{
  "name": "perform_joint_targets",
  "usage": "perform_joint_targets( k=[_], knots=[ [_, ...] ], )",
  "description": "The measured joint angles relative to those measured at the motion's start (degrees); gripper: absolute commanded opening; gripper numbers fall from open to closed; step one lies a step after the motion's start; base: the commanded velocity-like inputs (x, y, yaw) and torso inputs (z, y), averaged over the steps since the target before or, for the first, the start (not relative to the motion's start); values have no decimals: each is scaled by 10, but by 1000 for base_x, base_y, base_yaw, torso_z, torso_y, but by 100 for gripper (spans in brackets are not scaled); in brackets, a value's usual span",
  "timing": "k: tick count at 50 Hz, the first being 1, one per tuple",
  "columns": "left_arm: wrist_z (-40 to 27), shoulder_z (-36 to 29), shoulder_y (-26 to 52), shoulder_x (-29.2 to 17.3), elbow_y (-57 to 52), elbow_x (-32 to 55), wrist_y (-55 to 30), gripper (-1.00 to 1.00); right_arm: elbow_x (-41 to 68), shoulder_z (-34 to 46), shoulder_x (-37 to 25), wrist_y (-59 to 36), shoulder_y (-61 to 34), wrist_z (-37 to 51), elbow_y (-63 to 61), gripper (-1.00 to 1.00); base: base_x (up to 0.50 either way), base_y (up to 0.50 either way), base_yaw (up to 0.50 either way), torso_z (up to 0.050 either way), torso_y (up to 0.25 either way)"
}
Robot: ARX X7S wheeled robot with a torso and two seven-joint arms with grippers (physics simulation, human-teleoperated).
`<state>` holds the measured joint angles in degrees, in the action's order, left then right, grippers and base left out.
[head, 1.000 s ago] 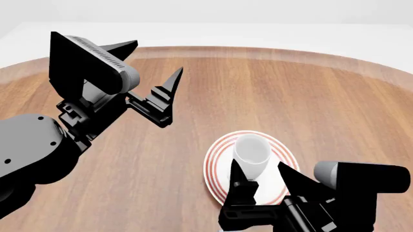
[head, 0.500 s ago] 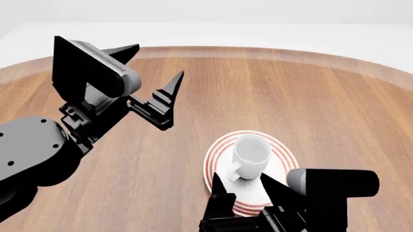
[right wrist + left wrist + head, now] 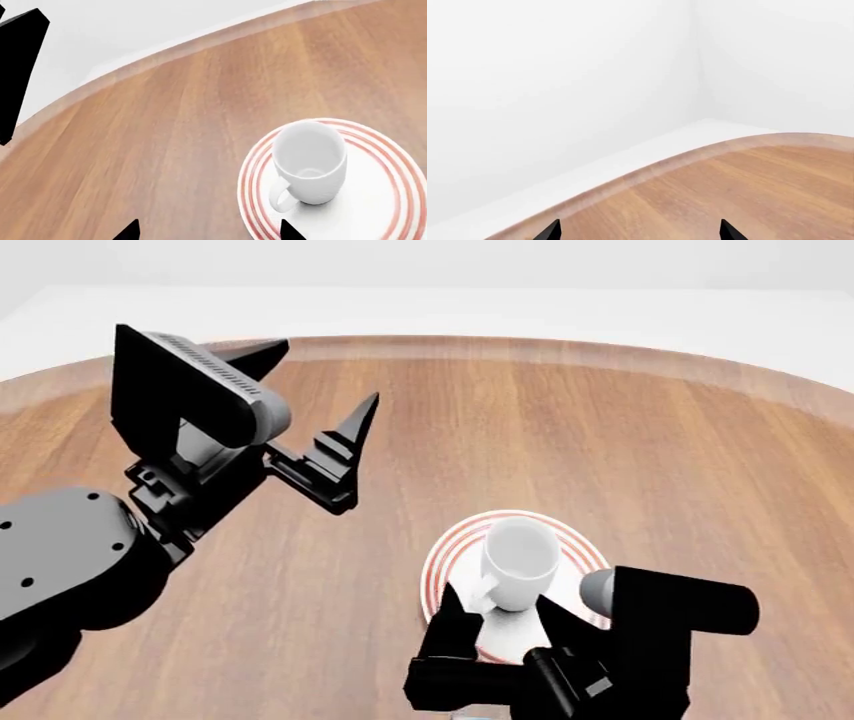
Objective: Pick up the white mug and put it on the plate, and put the chocolate pudding to the right of the plate.
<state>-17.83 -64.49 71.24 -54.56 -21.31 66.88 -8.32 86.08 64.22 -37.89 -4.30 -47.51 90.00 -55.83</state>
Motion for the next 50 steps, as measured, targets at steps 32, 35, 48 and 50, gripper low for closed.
perform_joint_targets(
  k=[32, 35, 48, 50],
  knots=[
    [3, 5, -13, 0, 6, 4, 9, 100, 43, -331, 150, -384, 238, 0, 49, 100, 0, 0, 0, 0, 0],
    [3, 5, -14, 1, 6, 4, 10, 100, 44, -345, 159, -403, 249, 0, 51, 100, 0, 0, 0, 0, 0],
    [4, 4, -22, 3, 9, 2, 13, 100, 49, -366, 175, -428, 277, 0, 58, 100, 0, 0, 0, 0, 0],
    [4, 4, -23, 3, 9, 2, 14, 100, 49, -366, 176, -429, 281, 0, 59, 100, 0, 0, 0, 0, 0]
  ],
)
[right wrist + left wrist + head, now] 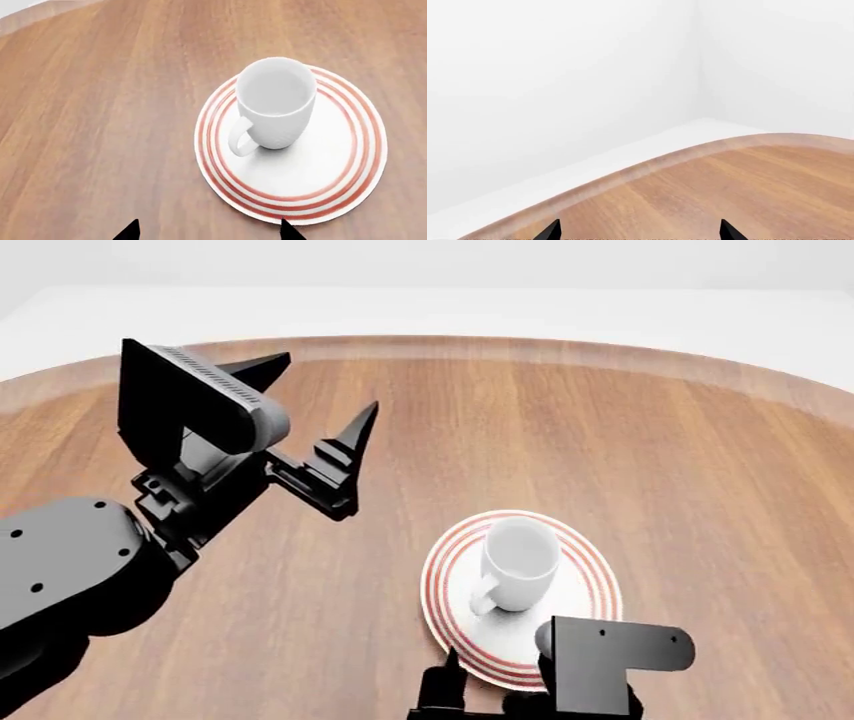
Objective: Pick up the white mug and put it on the plate, and put the chocolate pudding to the right of the plate.
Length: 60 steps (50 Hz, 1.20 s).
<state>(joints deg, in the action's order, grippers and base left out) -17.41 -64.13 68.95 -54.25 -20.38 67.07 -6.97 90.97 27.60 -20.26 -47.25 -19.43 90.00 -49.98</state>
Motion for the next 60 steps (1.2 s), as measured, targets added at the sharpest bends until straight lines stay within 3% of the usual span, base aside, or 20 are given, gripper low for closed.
perform_joint_targets(
  k=[60],
  knots=[
    [0, 2, -13, 4, -1, -1, 1, 100, -35, 3, 14, -34, 85, -13, 36, 100, 0, 0, 0, 0, 0]
  ],
)
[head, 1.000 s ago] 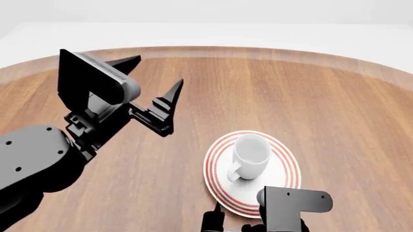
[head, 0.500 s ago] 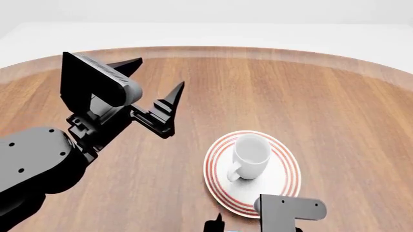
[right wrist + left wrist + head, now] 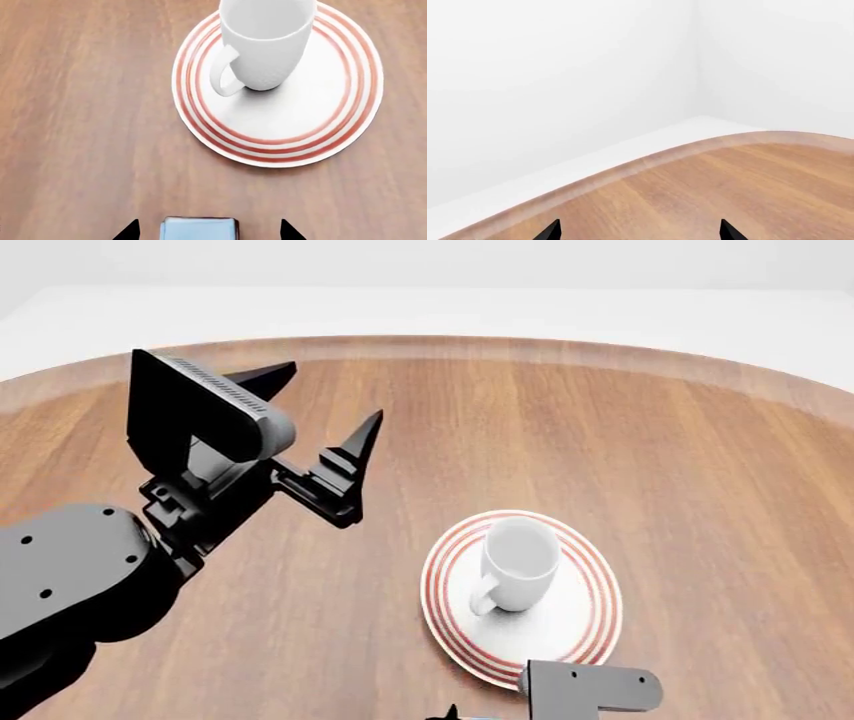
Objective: Pick up the white mug and put it on the plate, and put the chocolate pudding to the right of the plate.
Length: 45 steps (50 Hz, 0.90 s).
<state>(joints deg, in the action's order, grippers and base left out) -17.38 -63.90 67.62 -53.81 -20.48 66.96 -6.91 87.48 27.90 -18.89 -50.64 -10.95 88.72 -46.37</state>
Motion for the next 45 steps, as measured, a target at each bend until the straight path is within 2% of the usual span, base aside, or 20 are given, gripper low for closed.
perform_joint_targets(
  k=[45],
  knots=[
    [5, 2, -23, -3, 6, -2, 13, 100, -39, 26, 9, 9, 29, -38, 41, 100, 0, 0, 0, 0, 0]
  ],
)
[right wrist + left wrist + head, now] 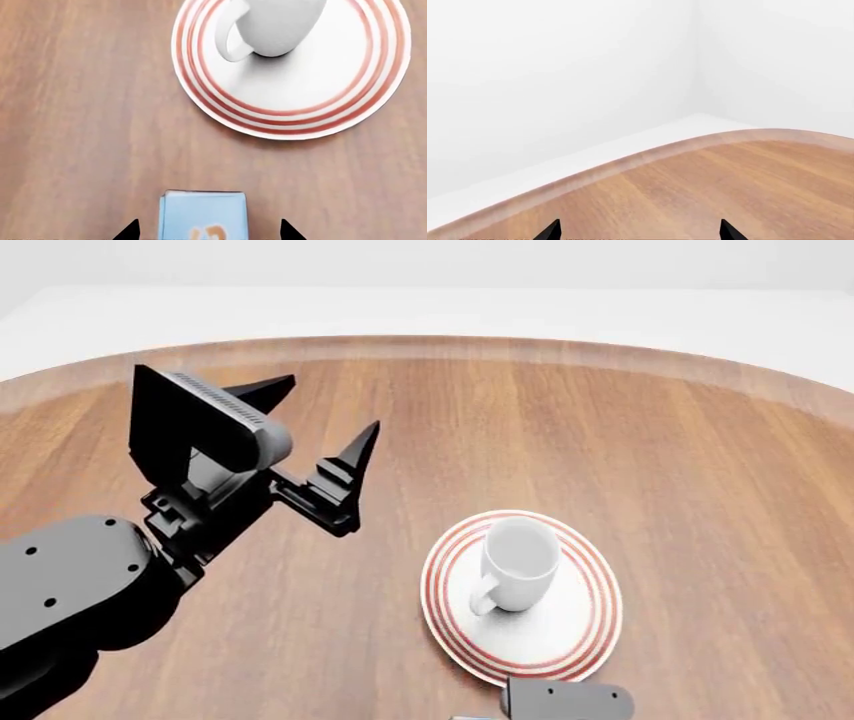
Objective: Pick up the white mug and put it on the plate, and put the chocolate pudding to the right of the plate.
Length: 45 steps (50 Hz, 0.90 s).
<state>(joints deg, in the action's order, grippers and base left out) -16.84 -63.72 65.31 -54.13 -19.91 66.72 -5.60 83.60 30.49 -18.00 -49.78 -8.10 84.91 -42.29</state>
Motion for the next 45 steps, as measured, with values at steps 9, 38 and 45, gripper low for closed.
perform_joint_targets(
  k=[9, 38, 45],
  knots=[
    [0, 1, -3, -1, 0, 0, 1, 100, -9, 5, 0, 1, 4, -8, 11, 100, 0, 0, 0, 0, 0],
    [1, 4, -9, -4, 0, 2, 3, 100, -36, 30, 3, -2, 8, -33, 46, 100, 0, 0, 0, 0, 0],
    [2, 5, -10, -3, 1, 1, 4, 100, -43, 34, 4, 0, 6, -40, 58, 100, 0, 0, 0, 0, 0]
  ],
)
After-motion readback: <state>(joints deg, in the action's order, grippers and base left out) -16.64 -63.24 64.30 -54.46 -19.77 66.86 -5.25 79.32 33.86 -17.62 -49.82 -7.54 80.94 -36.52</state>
